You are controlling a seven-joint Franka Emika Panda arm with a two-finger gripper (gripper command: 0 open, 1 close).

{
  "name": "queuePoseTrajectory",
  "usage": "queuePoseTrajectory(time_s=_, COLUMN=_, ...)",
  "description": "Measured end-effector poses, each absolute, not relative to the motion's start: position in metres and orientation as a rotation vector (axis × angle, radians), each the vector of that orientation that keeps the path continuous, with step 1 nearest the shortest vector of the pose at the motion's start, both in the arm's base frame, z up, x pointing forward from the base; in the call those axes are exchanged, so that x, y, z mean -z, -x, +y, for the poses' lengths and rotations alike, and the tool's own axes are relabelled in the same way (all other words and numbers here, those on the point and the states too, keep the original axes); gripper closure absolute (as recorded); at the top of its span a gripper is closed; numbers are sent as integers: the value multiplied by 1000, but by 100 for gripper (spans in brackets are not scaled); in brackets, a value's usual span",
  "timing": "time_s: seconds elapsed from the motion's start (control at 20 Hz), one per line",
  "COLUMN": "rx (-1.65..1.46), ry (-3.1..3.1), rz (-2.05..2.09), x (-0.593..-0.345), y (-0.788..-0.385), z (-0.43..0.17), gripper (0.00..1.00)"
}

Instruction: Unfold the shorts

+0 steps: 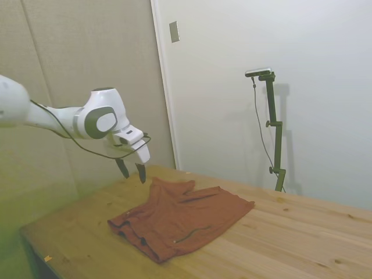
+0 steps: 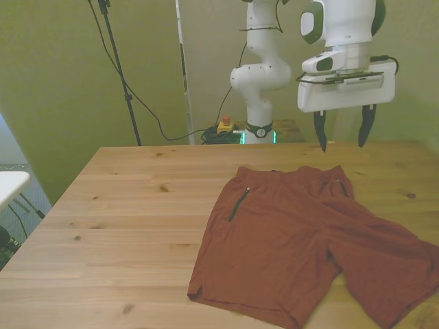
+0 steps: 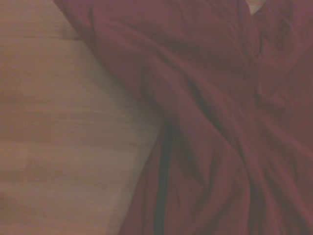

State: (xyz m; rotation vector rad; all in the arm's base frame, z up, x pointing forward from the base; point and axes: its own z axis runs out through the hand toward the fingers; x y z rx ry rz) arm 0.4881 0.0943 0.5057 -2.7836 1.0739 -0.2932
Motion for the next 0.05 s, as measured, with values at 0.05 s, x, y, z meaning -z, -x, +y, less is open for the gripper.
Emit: queuePoseTrajectory(time_s=0.05, rx=294, ry=2790, rz=1058, x=-505, y=-471, z=92, gripper=0)
